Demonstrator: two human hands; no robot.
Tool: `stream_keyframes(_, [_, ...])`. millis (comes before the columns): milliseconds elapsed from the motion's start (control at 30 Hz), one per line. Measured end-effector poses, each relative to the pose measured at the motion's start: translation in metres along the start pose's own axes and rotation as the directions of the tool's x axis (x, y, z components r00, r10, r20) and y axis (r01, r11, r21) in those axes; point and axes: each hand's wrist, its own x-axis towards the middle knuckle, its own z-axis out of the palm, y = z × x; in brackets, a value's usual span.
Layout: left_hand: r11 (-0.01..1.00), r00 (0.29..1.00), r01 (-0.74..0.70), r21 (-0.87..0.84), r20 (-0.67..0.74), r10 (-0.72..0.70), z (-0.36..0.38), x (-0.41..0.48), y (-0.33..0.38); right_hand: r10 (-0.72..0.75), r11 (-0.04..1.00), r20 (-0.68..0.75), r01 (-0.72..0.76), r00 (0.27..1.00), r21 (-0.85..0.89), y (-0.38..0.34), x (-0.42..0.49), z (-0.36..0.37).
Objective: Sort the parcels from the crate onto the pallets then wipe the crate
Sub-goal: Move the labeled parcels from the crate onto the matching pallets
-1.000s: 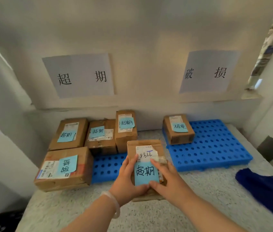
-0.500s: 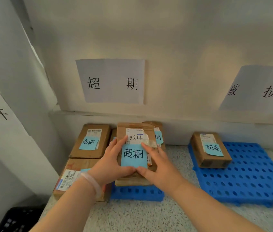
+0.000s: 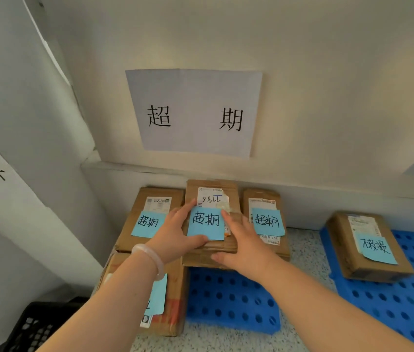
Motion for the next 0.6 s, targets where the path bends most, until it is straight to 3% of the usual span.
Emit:
stream_keyframes(133, [1.000, 1.000, -0.021, 0.010, -0.003, 0.021, 0.009, 0.016, -0.010, 0.054, 0.994, -0.033, -0.057, 0.998, -0.089, 0.004, 0.015, 0.007])
stream_keyframes(400, [0.994, 1.000, -0.011, 0.108, -0.001, 0.011, 0.020, 0.037, -0.018, -0.004, 0.947, -0.050, -0.012, 0.999, -0.322, 0.008, 0.034, 0.000])
stream_keyframes(600, [0.987, 1.000, 0.017, 0.163, 0.014, -0.019, 0.022, 0.040, -0.027, -0.025, 0.915, -0.045, 0.004, 0.999, -0.404, 0.010, 0.044, 0.006])
